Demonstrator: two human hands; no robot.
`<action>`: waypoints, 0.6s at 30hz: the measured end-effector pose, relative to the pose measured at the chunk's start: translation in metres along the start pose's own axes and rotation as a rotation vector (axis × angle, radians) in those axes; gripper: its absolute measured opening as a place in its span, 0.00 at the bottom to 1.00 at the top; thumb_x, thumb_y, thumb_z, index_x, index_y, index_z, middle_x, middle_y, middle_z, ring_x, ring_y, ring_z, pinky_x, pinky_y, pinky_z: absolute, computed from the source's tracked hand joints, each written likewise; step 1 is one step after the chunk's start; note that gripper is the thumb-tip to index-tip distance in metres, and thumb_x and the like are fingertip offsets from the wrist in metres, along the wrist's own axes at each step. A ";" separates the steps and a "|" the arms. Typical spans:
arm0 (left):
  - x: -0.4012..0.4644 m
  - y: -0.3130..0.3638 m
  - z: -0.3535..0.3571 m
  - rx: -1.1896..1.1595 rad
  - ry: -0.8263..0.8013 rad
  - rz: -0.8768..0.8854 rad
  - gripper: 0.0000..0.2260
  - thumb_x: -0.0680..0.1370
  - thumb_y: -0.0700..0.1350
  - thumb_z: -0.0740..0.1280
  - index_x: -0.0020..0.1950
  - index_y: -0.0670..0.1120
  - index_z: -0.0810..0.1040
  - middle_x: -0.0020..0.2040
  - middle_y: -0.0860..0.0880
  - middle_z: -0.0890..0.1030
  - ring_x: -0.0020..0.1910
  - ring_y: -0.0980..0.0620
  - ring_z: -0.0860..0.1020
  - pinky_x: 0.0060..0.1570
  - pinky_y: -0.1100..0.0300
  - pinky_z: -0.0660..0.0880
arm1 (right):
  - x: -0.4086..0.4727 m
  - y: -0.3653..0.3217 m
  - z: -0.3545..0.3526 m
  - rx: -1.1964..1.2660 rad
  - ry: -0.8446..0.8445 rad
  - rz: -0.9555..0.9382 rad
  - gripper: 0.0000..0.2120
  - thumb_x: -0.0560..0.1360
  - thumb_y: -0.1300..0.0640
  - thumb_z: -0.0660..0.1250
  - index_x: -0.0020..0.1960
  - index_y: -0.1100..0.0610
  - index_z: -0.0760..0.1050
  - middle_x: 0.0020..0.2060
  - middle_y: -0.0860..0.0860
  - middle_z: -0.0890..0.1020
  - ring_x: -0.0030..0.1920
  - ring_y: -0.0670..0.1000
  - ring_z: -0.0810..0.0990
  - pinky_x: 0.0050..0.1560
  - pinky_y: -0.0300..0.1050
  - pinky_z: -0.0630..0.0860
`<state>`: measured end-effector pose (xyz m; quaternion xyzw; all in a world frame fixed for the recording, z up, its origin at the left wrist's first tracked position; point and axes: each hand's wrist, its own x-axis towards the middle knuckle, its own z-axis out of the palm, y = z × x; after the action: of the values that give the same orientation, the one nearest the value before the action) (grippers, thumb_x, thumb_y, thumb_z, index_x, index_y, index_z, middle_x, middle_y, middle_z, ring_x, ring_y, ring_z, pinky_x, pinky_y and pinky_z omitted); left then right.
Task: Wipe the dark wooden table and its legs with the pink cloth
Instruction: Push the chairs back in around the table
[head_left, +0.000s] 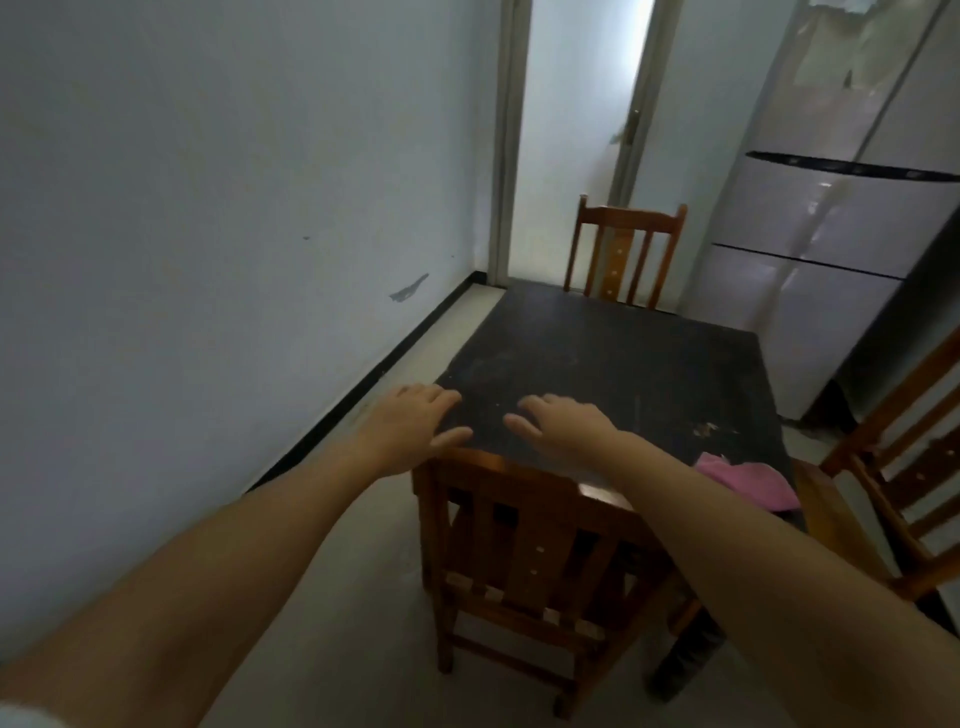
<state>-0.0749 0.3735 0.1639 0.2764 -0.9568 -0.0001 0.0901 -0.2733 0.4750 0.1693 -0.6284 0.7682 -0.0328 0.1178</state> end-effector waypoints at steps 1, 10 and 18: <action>-0.008 -0.020 -0.006 -0.014 0.039 -0.042 0.25 0.78 0.60 0.55 0.70 0.46 0.64 0.66 0.46 0.71 0.64 0.47 0.69 0.64 0.53 0.63 | 0.014 -0.019 -0.001 -0.002 0.103 -0.039 0.27 0.80 0.38 0.48 0.72 0.53 0.62 0.68 0.55 0.71 0.67 0.56 0.70 0.66 0.56 0.67; -0.075 -0.207 0.002 0.072 0.072 -0.378 0.38 0.71 0.66 0.40 0.72 0.44 0.61 0.69 0.42 0.68 0.68 0.44 0.66 0.67 0.45 0.59 | 0.145 -0.187 0.052 -0.098 0.236 -0.169 0.29 0.81 0.39 0.45 0.77 0.51 0.48 0.77 0.54 0.52 0.77 0.55 0.50 0.74 0.60 0.47; -0.057 -0.351 0.032 0.022 -0.075 -0.428 0.33 0.75 0.66 0.41 0.75 0.49 0.50 0.74 0.47 0.59 0.73 0.49 0.56 0.71 0.49 0.51 | 0.270 -0.258 0.075 -0.137 0.114 -0.086 0.29 0.80 0.39 0.42 0.78 0.50 0.44 0.78 0.53 0.48 0.77 0.55 0.46 0.75 0.60 0.46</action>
<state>0.1527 0.1047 0.1046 0.4739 -0.8790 -0.0192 0.0492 -0.0585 0.1661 0.1098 -0.6644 0.7465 -0.0211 0.0292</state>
